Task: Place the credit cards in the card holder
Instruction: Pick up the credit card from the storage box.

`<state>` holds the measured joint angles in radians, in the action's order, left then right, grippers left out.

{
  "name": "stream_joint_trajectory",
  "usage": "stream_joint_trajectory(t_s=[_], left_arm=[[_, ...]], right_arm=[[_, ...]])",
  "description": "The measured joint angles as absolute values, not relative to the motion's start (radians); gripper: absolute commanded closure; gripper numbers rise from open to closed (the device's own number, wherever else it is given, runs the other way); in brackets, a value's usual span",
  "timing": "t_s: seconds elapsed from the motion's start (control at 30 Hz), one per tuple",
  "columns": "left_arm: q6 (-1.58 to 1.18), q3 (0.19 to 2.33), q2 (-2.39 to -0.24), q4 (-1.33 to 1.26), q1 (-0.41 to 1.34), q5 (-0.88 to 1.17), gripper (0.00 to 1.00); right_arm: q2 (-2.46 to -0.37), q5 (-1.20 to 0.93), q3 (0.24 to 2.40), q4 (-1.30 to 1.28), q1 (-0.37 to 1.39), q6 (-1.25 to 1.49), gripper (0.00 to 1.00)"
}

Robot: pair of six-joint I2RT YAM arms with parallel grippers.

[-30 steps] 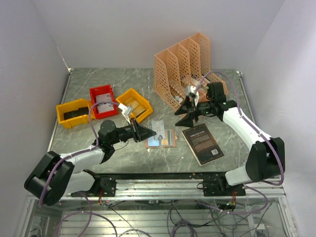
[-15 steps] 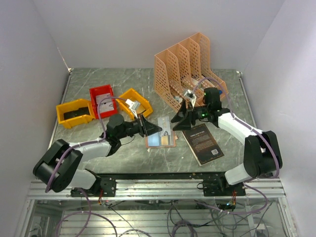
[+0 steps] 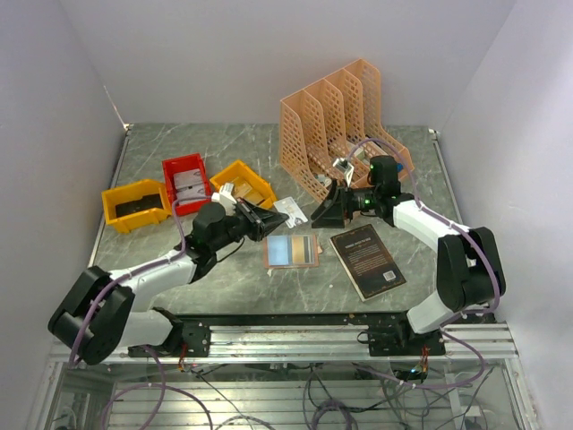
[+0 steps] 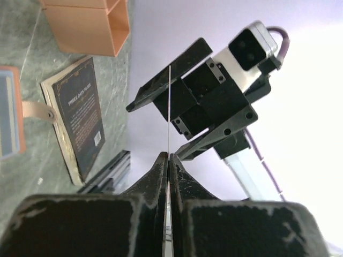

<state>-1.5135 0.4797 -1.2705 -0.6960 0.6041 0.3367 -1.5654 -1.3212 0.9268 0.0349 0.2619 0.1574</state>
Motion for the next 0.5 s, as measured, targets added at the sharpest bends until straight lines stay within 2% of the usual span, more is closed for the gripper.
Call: stream_joint_trajectory(t_s=[0.27,0.5], left_arm=[[-1.723,0.497,-1.219,-0.499,0.604,0.288,0.93],[-1.708,0.499,-1.223,-0.493,0.604,0.281,0.93]], right_arm=[[-1.568,-1.348,0.924,0.111,0.26,0.266,0.32],[-1.568,-1.359,0.908,0.161,0.26,0.332,0.34]])
